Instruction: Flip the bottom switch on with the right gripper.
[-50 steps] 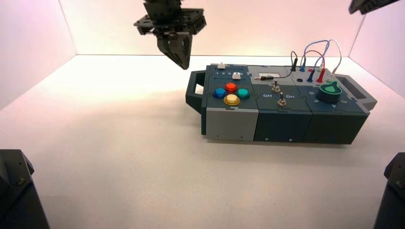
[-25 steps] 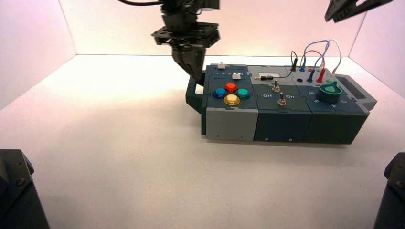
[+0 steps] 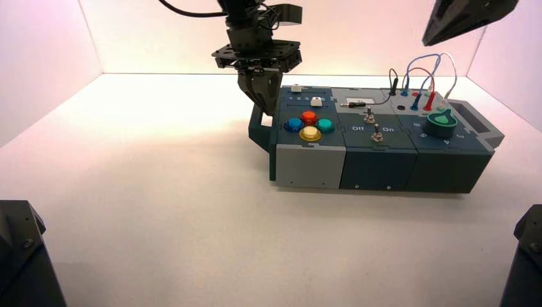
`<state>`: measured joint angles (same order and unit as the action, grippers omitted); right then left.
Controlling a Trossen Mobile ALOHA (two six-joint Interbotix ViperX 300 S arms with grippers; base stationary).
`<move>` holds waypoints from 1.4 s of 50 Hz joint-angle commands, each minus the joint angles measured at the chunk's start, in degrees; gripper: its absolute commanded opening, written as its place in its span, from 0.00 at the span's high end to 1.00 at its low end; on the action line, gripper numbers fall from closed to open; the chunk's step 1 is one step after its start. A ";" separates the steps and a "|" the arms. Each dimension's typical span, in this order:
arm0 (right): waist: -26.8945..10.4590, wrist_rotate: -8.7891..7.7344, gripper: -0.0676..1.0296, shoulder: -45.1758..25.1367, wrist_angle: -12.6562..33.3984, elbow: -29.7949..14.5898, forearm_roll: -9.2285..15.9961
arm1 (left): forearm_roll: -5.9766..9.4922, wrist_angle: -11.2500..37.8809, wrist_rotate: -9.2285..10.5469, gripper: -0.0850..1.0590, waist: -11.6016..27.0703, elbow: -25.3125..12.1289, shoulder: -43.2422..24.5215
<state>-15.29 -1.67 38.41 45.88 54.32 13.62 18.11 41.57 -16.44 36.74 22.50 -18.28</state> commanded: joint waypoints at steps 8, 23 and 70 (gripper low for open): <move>-0.62 0.09 0.93 -0.79 -0.62 -1.85 0.88 | -0.09 -0.18 -0.26 0.95 -1.58 -1.14 -0.79; -0.62 0.09 0.93 -1.14 -0.88 -3.08 0.79 | -0.18 0.09 -0.88 0.95 -2.90 -0.44 -0.97; -7.38 0.70 0.96 -19.42 -5.01 0.09 4.57 | -0.09 2.29 -1.05 0.95 -2.90 -4.48 -4.04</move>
<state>-22.41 -0.88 18.90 41.22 54.84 17.84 18.28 43.95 -16.96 34.63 19.07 -22.15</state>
